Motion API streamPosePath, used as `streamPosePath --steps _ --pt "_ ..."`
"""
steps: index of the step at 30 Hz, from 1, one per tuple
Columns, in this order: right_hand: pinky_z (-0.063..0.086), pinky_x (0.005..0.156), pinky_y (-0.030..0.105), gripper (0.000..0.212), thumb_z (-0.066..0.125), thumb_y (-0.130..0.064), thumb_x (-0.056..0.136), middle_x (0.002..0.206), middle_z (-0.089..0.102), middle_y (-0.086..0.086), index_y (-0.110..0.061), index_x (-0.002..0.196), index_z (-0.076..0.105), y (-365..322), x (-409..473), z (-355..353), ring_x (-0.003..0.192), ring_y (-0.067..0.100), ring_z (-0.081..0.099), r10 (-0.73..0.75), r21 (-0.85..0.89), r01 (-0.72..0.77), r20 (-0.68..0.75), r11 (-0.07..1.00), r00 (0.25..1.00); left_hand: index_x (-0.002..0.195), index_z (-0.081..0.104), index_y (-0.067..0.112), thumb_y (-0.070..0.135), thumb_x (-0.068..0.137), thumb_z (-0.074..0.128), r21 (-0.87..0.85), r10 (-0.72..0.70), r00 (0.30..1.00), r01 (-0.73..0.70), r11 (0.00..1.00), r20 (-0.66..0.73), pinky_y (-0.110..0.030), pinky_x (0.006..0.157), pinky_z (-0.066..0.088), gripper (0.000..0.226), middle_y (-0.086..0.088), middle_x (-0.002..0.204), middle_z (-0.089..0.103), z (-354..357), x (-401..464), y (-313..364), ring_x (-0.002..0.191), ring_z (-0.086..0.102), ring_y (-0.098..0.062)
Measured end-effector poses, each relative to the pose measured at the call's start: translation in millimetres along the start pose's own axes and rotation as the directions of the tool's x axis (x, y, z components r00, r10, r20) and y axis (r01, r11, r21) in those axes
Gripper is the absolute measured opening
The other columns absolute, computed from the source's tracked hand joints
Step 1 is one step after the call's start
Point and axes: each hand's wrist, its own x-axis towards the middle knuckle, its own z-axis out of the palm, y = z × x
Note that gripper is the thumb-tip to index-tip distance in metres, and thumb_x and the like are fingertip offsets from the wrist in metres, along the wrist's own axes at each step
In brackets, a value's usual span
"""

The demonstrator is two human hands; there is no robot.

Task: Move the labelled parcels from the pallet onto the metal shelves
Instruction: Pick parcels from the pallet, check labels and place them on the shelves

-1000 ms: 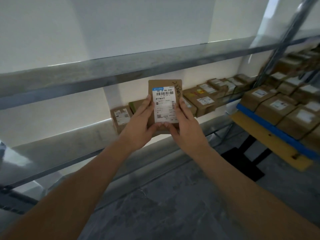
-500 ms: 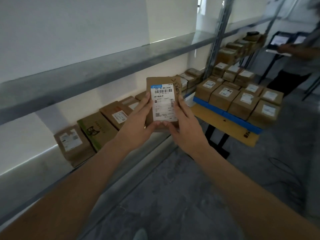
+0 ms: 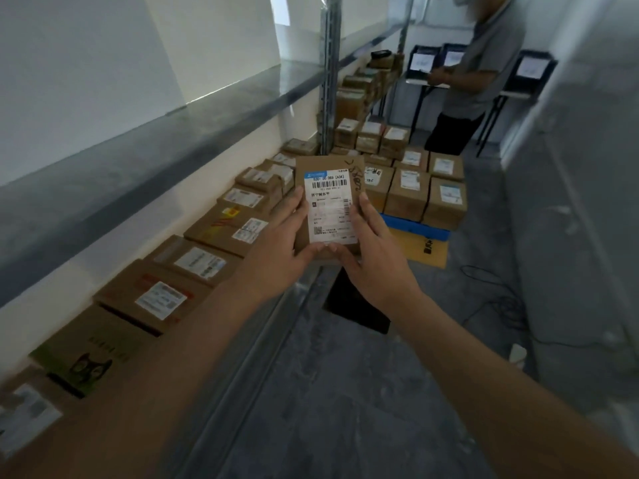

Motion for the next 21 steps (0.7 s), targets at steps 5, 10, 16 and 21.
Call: streamPosePath --steps 5,10,16,21 --pt "0.010 0.114 0.018 0.077 0.054 -0.043 0.102 0.170 -0.003 -0.001 -0.010 0.161 0.016 29.4 19.3 -4.1 0.154 0.012 0.003 0.083 -0.032 -0.084 -0.044 0.996 0.996 0.162 0.025 0.013 0.033 0.095 0.072 -0.017 0.053 0.997 -0.052 0.999 0.059 -0.046 0.116 0.042 0.084 0.013 0.171 0.008 23.5 46.6 -3.2 0.155 0.011 -0.006" --pt "0.008 0.112 0.017 0.077 0.054 -0.043 0.102 0.170 -0.002 -0.001 -0.011 0.161 0.017 76.0 43.6 -8.7 0.154 0.012 0.004 0.153 -0.033 -0.156 -0.070 0.987 0.986 0.161 0.026 0.012 0.031 0.095 0.072 -0.054 0.084 0.990 -0.078 0.995 0.117 -0.043 0.116 0.042 0.082 0.010 0.171 0.009 59.2 97.7 1.3 0.154 0.017 -0.007" --pt "0.026 0.117 0.026 0.076 0.056 -0.041 0.101 0.170 0.000 -0.002 -0.011 0.161 0.019 154.5 88.3 -18.0 0.154 0.014 0.011 0.183 -0.014 -0.185 -0.082 0.983 0.980 0.161 0.027 0.012 0.037 0.096 0.070 0.010 0.108 0.986 -0.110 0.994 0.124 -0.043 0.114 0.045 0.082 0.012 0.171 0.008 114.3 172.9 5.8 0.154 0.018 -0.008" --pt "0.024 0.111 0.022 0.075 0.057 -0.039 0.102 0.170 0.003 0.001 -0.008 0.160 0.021 223.0 131.1 -28.7 0.154 0.015 0.010 0.165 -0.001 -0.165 -0.080 0.986 0.983 0.161 0.025 0.011 0.033 0.096 0.070 -0.033 0.087 0.986 -0.083 0.996 0.140 -0.044 0.116 0.042 0.082 0.013 0.170 0.007 162.7 236.4 10.0 0.155 0.014 -0.006"
